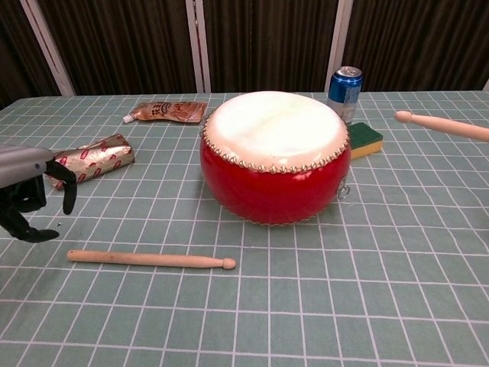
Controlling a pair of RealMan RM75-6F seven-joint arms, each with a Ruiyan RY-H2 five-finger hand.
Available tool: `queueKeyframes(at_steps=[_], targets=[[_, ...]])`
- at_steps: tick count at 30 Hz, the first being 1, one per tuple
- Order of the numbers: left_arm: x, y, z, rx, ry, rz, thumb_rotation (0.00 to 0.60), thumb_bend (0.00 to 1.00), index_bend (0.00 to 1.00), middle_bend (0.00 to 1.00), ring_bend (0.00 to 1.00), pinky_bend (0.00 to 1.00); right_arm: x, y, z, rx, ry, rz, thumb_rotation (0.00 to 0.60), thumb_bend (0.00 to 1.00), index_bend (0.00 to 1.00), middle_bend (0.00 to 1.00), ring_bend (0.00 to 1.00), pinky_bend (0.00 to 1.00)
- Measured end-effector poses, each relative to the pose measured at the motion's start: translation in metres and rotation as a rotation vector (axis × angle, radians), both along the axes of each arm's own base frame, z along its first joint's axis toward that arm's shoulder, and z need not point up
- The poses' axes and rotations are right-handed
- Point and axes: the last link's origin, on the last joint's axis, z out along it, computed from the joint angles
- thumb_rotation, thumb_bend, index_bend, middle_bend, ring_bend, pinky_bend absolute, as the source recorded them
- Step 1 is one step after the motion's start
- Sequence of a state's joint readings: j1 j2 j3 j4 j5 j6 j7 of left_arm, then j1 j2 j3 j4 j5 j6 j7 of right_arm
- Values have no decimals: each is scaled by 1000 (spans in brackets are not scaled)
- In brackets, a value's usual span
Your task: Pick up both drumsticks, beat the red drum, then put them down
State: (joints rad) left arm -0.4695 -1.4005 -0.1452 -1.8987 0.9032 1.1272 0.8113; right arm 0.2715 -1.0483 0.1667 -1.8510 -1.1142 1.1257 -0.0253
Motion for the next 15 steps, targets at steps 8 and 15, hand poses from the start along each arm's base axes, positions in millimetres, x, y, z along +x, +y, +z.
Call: queueKeyframes(at_steps=[8, 15], targets=[[13, 1, -29, -48, 29, 20, 600, 237, 469, 1000, 1000, 1000, 0, 0, 0, -1, 1, 1, 600, 527, 965, 1000, 1000, 1000], [14, 1, -47, -60, 54, 40, 600, 241, 481, 1000, 1000, 1000, 0, -1, 0, 1, 2, 1, 600, 527, 965, 1000, 1000, 1000]])
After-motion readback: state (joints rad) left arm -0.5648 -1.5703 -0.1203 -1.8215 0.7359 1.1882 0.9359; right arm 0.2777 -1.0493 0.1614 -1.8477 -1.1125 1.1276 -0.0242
